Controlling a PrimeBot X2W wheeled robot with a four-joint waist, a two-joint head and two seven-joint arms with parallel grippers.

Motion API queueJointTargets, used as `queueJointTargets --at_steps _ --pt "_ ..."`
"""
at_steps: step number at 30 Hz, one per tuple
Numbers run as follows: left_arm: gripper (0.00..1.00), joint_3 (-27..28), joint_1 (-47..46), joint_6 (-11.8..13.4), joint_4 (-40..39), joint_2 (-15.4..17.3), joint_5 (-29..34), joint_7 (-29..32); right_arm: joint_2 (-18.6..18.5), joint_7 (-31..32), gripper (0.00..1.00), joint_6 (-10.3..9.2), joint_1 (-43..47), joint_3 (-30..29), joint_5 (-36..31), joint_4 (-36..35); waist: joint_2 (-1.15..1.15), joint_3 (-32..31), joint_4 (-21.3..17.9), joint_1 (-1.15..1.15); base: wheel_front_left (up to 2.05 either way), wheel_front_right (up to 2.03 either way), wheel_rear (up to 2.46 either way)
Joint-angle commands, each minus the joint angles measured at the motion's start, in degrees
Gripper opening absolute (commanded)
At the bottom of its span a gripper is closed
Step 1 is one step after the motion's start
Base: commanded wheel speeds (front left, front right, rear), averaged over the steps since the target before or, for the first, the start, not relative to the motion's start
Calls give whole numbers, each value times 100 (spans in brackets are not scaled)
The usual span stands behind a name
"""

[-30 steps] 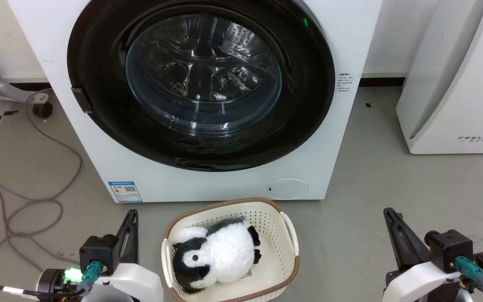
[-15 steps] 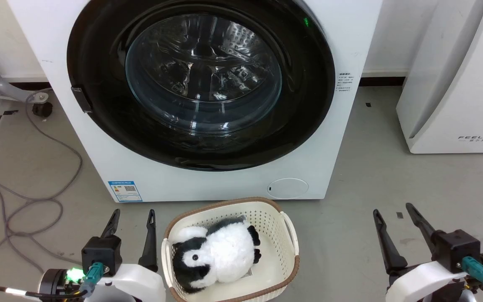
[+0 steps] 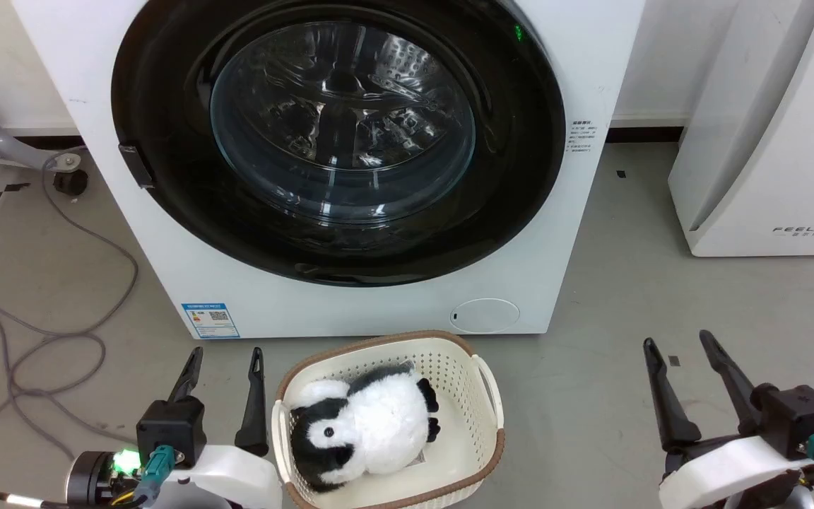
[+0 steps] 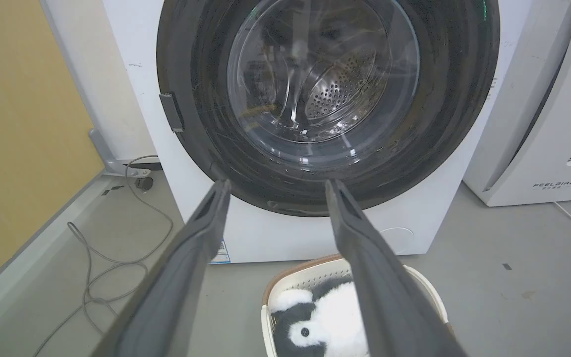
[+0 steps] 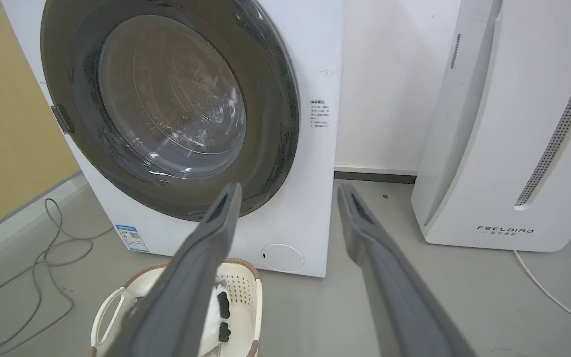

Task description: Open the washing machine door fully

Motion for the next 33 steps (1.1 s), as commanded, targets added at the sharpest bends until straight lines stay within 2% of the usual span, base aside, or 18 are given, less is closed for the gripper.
queueJointTargets --at_steps 1,7,8,9,10,16,24,25,33 --pt "100 -19 -83 35 -43 0 -42 -64 0 -68 100 1 0 -32 106 -70 0 4 1 0 0 0 0" --pt "100 -42 -99 81 -61 0 -61 -136 0 -140 100 1 3 -42 247 -135 0 11 6 0 0 0 0" --pt "100 -47 -102 88 -63 0 -65 -148 0 -152 53 1 4 -43 262 -147 0 13 7 0 0 0 0" --pt "100 -52 -105 95 -64 0 -67 -160 0 -164 12 1 5 -42 289 -157 0 14 9 0 0 0 0" --pt "100 -57 -109 102 -66 0 -70 -172 0 -176 0 1 8 -30 328 -161 0 15 10 0 0 0 0" --pt "100 -79 -120 143 -82 0 -91 -243 0 -248 0 1 12 2 728 -215 0 20 3 0 0 0 0" --pt "100 -110 -143 178 -93 0 -106 -339 0 -344 0 2 11 -22 2207 -151 0 41 -4 0 0 0 0" --pt "100 -110 -143 178 -93 0 -106 -339 0 -344 0 2 11 -22 2207 -151 0 41 -4 0 0 0 0" --pt "100 -151 -150 230 -106 0 -141 -447 0 -451 0 2 18 46 3832 -81 0 55 -3 0 0 0 0"
